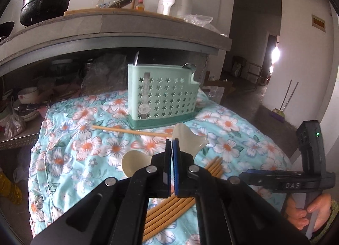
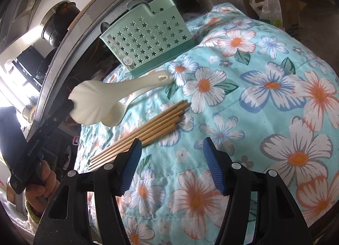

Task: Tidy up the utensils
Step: 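Lift the cream rice paddle with the left gripper toward the caddy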

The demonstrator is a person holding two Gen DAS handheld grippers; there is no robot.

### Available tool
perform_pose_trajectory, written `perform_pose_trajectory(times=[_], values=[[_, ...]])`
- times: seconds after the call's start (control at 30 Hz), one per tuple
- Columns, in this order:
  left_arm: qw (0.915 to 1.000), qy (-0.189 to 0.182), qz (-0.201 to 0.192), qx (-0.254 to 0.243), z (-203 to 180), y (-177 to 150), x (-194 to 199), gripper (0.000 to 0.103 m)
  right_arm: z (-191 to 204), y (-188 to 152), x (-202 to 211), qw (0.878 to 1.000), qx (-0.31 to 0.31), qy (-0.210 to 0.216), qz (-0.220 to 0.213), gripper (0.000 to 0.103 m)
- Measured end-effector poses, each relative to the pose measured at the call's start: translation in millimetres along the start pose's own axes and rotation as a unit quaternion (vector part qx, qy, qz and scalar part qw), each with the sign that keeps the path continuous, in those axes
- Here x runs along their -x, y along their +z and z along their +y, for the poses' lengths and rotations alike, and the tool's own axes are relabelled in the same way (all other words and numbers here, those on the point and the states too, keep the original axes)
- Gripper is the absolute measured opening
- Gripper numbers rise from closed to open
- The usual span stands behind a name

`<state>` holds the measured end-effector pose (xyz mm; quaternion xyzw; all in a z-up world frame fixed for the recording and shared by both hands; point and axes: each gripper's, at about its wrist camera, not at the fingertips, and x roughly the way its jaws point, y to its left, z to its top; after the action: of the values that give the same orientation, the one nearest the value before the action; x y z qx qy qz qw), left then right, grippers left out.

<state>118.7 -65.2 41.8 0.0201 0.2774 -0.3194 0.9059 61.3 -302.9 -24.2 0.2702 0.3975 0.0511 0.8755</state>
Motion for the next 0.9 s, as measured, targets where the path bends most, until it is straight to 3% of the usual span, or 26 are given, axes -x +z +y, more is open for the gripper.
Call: perform_pose_trajectory(times=[0.17,0.33,0.53,0.9], values=[[0.9997,-0.019,-0.002,0.012,2,6,13,0.001,-1,0,1,1.000,0.001,-0.002,-0.003,0.058],[0.9960,-0.062,-0.002,0.064,16,14,26,0.001,0,0,2,1.000,0.003,-0.004,-0.005,0.058],[0.9850,-0.108,-0.001,0.135,36,18,34,0.001,2,0,4,1.000,0.007,-0.007,-0.008,0.058],[0.9638,-0.172,-0.037,0.200,58,28,52,0.001,9,0,2,1.000,0.015,-0.010,-0.007,0.058]])
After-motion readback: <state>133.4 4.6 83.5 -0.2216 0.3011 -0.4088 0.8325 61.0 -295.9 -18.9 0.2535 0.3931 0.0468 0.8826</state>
